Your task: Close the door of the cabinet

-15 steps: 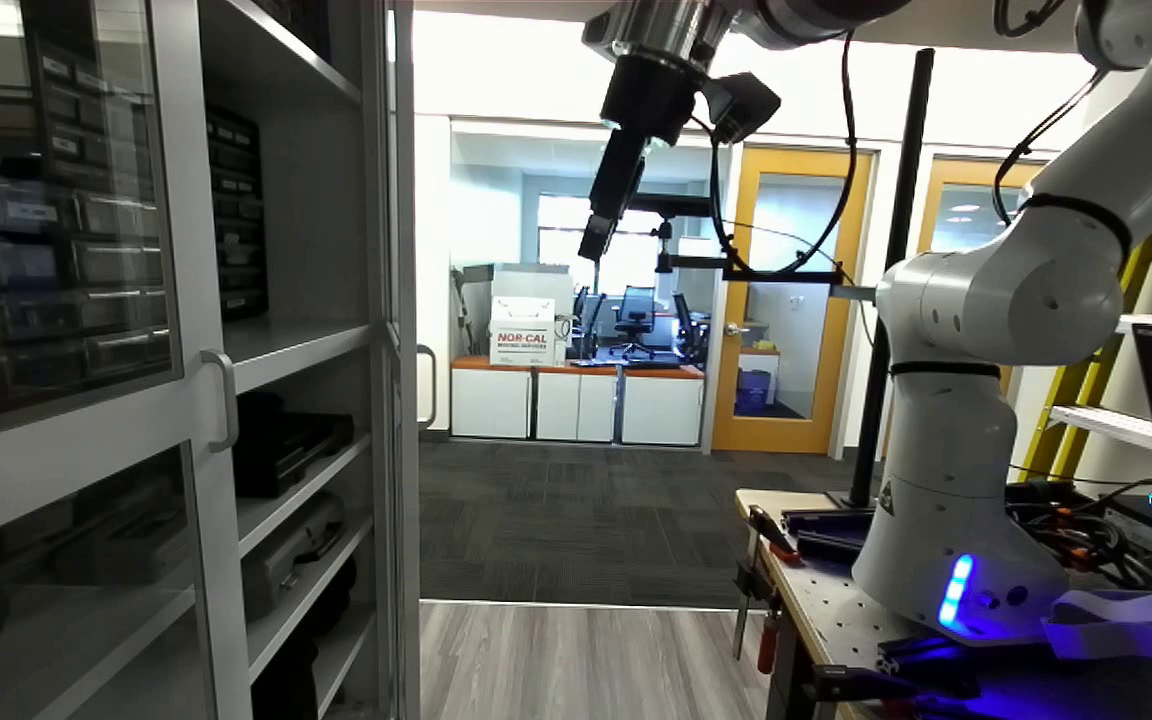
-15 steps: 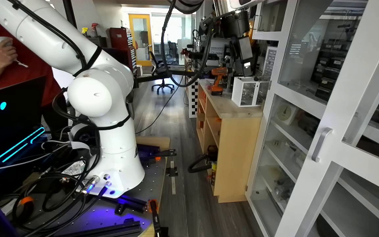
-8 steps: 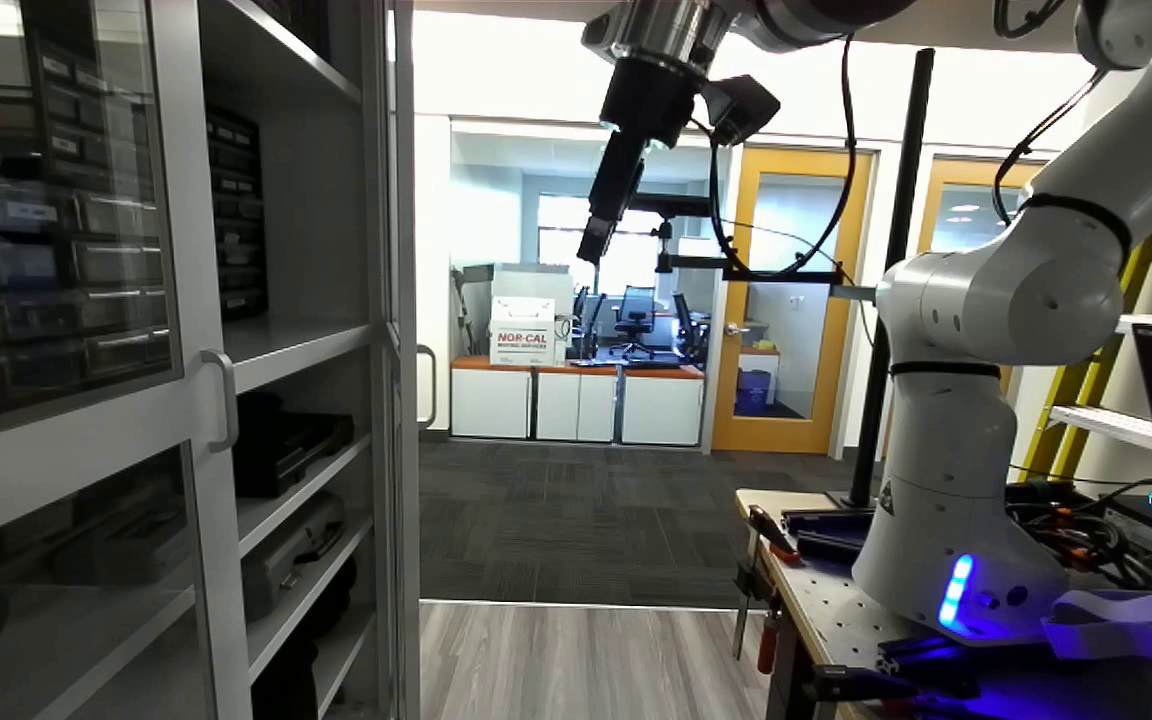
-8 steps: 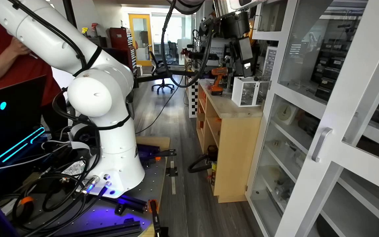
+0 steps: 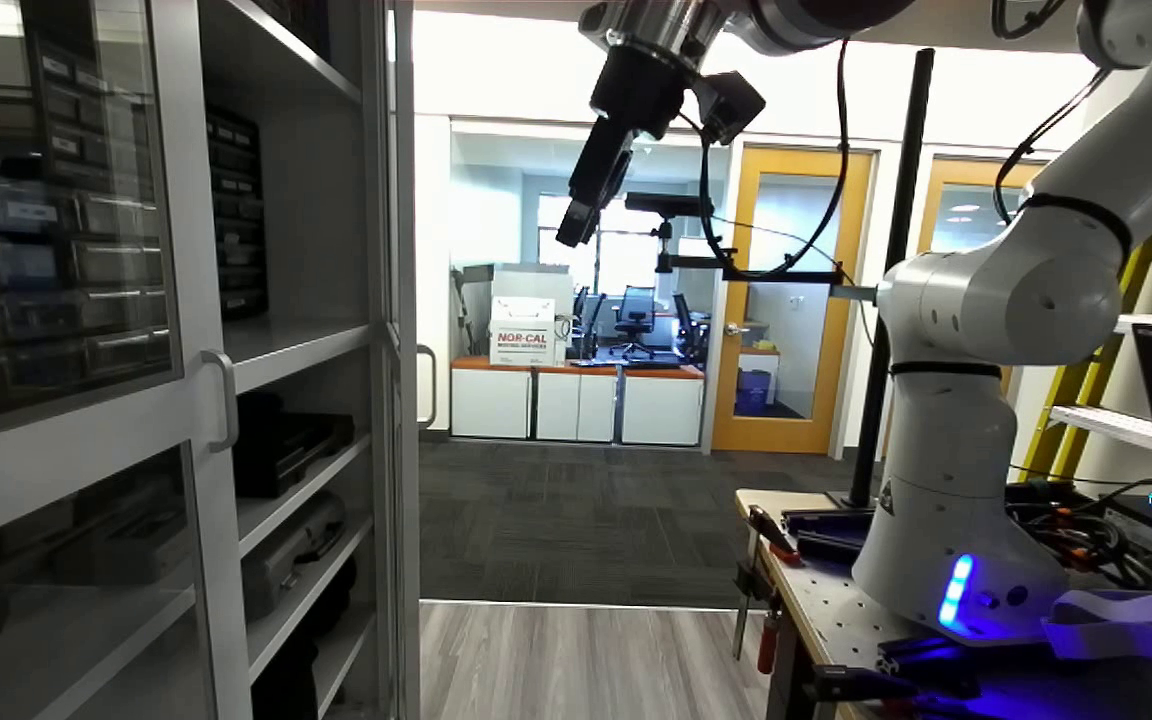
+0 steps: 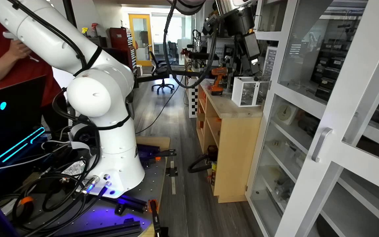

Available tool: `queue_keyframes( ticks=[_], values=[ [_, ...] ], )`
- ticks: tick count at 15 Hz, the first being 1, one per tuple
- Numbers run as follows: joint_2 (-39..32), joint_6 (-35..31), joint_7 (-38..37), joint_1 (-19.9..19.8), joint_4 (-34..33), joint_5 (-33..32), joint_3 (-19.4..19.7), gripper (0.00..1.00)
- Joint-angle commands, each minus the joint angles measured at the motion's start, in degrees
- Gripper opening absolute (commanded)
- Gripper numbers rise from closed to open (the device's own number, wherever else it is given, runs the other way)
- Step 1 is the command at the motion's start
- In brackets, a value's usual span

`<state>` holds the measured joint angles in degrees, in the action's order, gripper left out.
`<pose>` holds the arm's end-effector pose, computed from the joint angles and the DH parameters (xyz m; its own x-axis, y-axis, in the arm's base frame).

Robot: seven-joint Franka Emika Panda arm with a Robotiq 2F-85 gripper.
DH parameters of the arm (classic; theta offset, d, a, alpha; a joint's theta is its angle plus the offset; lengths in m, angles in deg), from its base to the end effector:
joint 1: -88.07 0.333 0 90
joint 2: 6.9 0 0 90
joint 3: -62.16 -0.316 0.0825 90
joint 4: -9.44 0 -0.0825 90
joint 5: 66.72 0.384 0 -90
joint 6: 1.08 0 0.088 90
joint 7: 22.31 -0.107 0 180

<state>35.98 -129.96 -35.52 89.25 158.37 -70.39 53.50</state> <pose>0.3555 0.0654 0.5265 0.9149 -0.0285 0.4028 -0.0633 -0.9953 0.0732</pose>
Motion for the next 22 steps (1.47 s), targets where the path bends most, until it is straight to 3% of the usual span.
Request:
queue_keyframes(
  ticks=[1, 7, 22],
  values=[
    [0.4, -4.6, 1.8, -0.9, 1.4, -1.5, 0.7, 1.0],
    [0.2, -6.8, 11.7, 0.0, 2.6, -1.2, 5.8, 1.0],
    [-10.2, -26.8, 33.0, 3.0, 4.3, 0.8, 18.5, 1.0]
  ],
)
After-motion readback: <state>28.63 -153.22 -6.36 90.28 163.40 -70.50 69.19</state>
